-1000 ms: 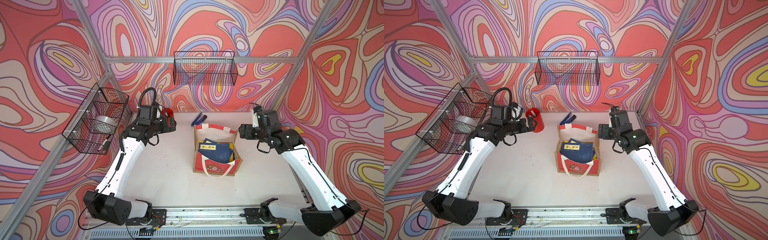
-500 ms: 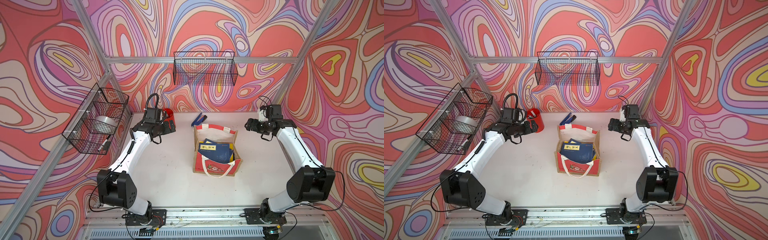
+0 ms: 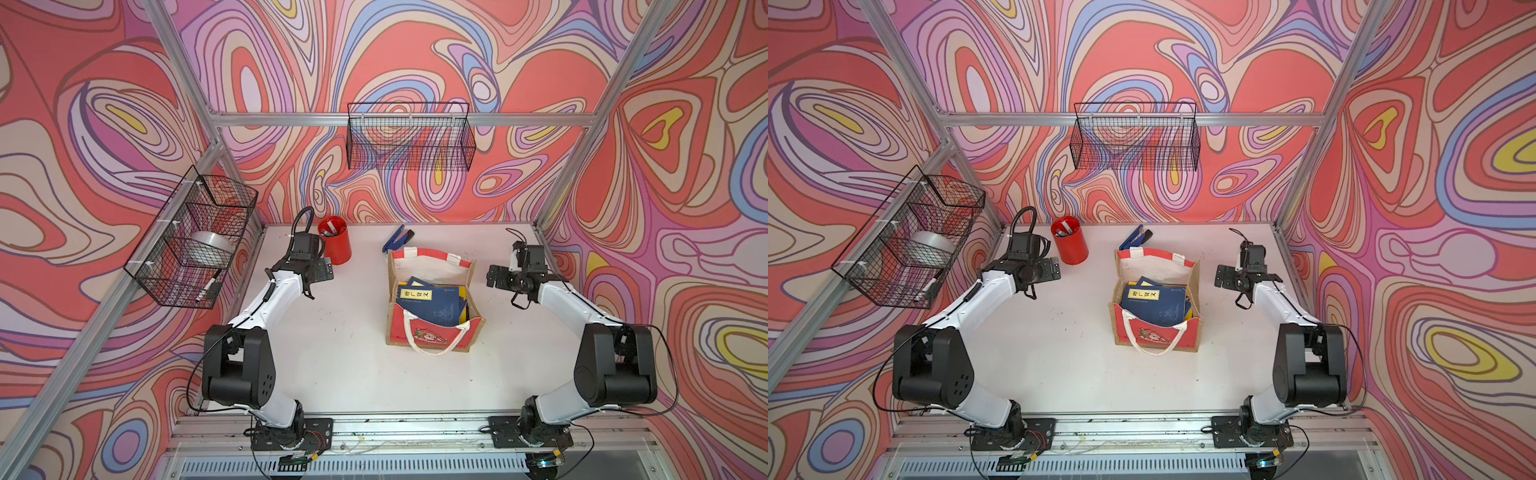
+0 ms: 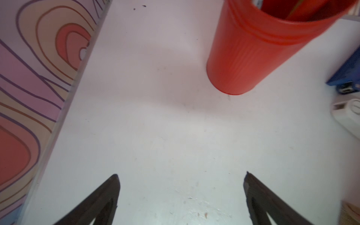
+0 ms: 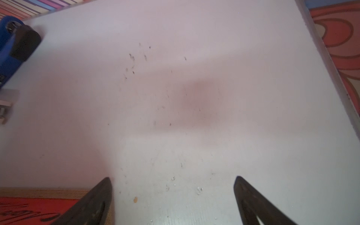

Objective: Put the books into the canvas bag
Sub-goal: Reset both arms

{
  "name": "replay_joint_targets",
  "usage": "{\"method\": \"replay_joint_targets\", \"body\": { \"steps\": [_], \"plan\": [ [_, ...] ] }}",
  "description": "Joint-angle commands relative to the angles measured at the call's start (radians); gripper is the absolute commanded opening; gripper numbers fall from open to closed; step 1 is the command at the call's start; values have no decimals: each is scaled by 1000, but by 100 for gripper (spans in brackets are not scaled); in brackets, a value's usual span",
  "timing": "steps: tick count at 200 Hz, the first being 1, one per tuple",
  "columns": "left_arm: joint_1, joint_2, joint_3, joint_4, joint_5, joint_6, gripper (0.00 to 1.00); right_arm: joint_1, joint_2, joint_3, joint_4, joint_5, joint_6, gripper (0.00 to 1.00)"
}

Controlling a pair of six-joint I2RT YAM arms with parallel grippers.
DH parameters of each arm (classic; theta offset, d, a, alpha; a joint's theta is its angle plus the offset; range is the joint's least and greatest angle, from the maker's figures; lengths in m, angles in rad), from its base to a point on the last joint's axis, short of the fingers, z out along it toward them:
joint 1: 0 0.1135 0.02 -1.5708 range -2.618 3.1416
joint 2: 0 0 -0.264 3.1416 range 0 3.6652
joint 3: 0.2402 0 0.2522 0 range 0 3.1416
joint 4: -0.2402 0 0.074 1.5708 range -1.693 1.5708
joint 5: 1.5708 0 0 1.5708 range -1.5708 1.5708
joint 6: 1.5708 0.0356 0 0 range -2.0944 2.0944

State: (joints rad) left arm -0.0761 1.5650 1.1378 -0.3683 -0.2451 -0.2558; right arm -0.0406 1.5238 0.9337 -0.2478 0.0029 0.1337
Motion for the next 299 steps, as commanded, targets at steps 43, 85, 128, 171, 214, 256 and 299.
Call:
{"method": "replay_joint_targets", "body": {
  "steps": [43, 85, 128, 171, 214, 256, 299],
  "plan": [
    [35, -26, -294, 485, -122, 112, 100, -4, -56, -305, 725, 84, -98, 98],
    [23, -35, -498, 810, -153, 162, 100, -7, 24, -395, 951, 14, -72, 99],
    [14, -65, -724, 1154, -13, 225, 100, -1, 149, -483, 1201, 27, -69, 98],
    [9, -31, -800, 1323, 33, 243, 99, 11, 179, -485, 1233, 53, -71, 98],
    [6, -16, -782, 1316, 13, 248, 100, 11, 182, -483, 1231, 28, -81, 98],
    [5, -18, -777, 1300, 14, 248, 100, 13, 185, -473, 1212, 30, -87, 98],
    [6, -18, -777, 1304, 15, 250, 100, 20, 185, -472, 1215, 40, -91, 98]
  ]
}}
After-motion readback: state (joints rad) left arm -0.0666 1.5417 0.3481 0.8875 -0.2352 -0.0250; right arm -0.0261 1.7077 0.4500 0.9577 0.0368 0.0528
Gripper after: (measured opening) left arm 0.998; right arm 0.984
